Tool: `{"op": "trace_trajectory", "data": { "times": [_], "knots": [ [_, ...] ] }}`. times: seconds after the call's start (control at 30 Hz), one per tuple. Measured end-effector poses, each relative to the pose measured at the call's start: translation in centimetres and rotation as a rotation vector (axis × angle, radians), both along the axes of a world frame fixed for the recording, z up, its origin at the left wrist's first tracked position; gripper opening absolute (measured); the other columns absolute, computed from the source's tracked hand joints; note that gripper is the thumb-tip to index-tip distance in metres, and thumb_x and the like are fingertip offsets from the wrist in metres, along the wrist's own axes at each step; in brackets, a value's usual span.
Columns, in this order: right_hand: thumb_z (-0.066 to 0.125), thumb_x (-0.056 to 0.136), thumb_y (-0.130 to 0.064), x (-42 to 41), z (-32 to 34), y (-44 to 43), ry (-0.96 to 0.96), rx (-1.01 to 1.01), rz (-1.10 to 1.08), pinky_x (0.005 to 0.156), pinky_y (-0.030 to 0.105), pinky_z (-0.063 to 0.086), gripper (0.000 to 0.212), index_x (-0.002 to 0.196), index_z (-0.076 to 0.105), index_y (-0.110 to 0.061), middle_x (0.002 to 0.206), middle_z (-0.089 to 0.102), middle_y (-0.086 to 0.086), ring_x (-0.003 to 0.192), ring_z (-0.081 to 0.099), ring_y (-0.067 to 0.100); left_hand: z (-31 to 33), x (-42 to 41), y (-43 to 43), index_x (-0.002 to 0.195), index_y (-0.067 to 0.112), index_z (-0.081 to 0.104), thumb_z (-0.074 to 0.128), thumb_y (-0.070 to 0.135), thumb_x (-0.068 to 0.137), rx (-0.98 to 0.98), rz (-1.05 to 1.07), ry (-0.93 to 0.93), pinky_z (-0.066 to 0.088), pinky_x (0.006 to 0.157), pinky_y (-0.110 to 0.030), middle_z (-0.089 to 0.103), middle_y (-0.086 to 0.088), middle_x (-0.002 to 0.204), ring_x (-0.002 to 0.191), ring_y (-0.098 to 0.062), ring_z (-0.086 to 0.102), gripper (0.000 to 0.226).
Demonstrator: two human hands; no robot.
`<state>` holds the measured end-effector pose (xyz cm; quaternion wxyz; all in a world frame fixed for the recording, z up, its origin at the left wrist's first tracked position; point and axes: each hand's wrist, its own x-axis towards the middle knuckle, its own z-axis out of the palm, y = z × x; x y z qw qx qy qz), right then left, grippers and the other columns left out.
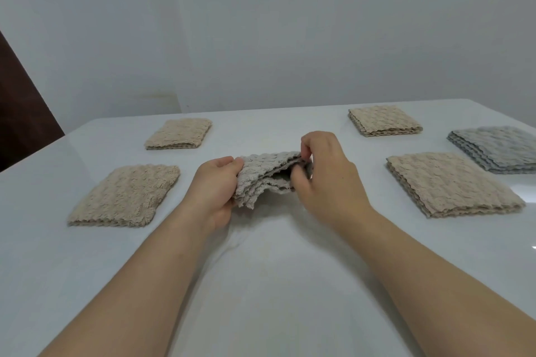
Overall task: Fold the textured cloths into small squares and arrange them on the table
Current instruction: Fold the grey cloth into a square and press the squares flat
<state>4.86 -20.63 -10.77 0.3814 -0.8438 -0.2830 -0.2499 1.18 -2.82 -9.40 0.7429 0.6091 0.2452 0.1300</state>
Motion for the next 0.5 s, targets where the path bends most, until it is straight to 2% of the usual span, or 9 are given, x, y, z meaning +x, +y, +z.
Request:
{"op": "trace_trajectory", "data": {
  "times": [0.1, 0.17, 0.23, 0.3, 0.4, 0.5],
  "knots": [
    [0.057, 0.084, -0.002, 0.5, -0.3, -0.1, -0.137, -0.061, 0.025, 0.053, 0.04, 0.049, 0.019, 0.092, 0.053, -0.02, 0.124, 0.051, -0.004, 0.055, 0.053, 0.03, 0.0, 0.0, 0.1, 0.138, 0.003, 0.054, 0.062, 0.015, 0.101, 0.007, 0.007, 0.007, 0.06, 0.089, -0.046, 0.072, -0.017, 0.116, 0.102, -0.03, 0.073, 0.039],
    [0.054, 0.081, 0.003, 0.8, -0.8, -0.2, -0.17, -0.07, 0.05, 0.052, 0.038, 0.05, 0.023, 0.087, 0.062, -0.018, 0.134, 0.053, 0.001, 0.054, 0.055, 0.026, 0.1, 0.0, 0.1, 0.136, 0.003, 0.055, 0.063, 0.016, 0.1, 0.012, 0.009, 0.01, 0.059, 0.091, -0.051, 0.072, -0.018, 0.115, 0.102, -0.032, 0.073, 0.039],
    [0.052, 0.079, 0.001, 1.0, -1.0, -0.1, -0.17, -0.063, 0.068, 0.059, 0.04, 0.055, 0.026, 0.081, 0.07, -0.017, 0.14, 0.055, 0.003, 0.067, 0.065, 0.025, 0.2, 0.0, 0.0, 0.133, 0.002, 0.057, 0.062, 0.015, 0.1, 0.009, 0.01, 0.011, 0.057, 0.094, -0.055, 0.073, -0.019, 0.113, 0.104, -0.034, 0.072, 0.036],
    [0.048, 0.079, -0.005, 1.1, -1.0, -0.1, -0.147, -0.06, 0.063, 0.07, 0.04, 0.058, 0.031, 0.081, 0.077, -0.016, 0.143, 0.056, 0.005, 0.088, 0.07, 0.023, 0.1, 0.0, -0.2, 0.132, 0.002, 0.057, 0.062, 0.014, 0.101, 0.008, -0.004, 0.006, 0.053, 0.099, -0.058, 0.073, -0.02, 0.112, 0.104, -0.035, 0.072, 0.034],
    [0.048, 0.087, -0.008, 1.2, -1.0, -0.1, -0.07, -0.124, 0.027, 0.084, 0.04, 0.056, 0.032, 0.094, 0.079, -0.013, 0.151, 0.049, 0.008, 0.111, 0.065, 0.024, 0.1, 0.1, -0.3, 0.131, 0.006, 0.055, 0.061, 0.014, 0.102, 0.001, -0.038, -0.03, 0.052, 0.103, -0.053, 0.074, -0.016, 0.109, 0.102, -0.03, 0.071, 0.032],
    [0.046, 0.095, -0.024, 1.3, -1.0, 0.0, -0.012, -0.209, -0.021, 0.089, 0.04, 0.053, 0.03, 0.105, 0.074, -0.017, 0.152, 0.047, 0.003, 0.12, 0.058, 0.025, 0.0, 0.0, -0.5, 0.137, 0.006, 0.052, 0.061, 0.015, 0.102, -0.004, -0.062, -0.071, 0.058, 0.094, -0.045, 0.073, -0.016, 0.112, 0.103, -0.028, 0.072, 0.038]
  ]
}}
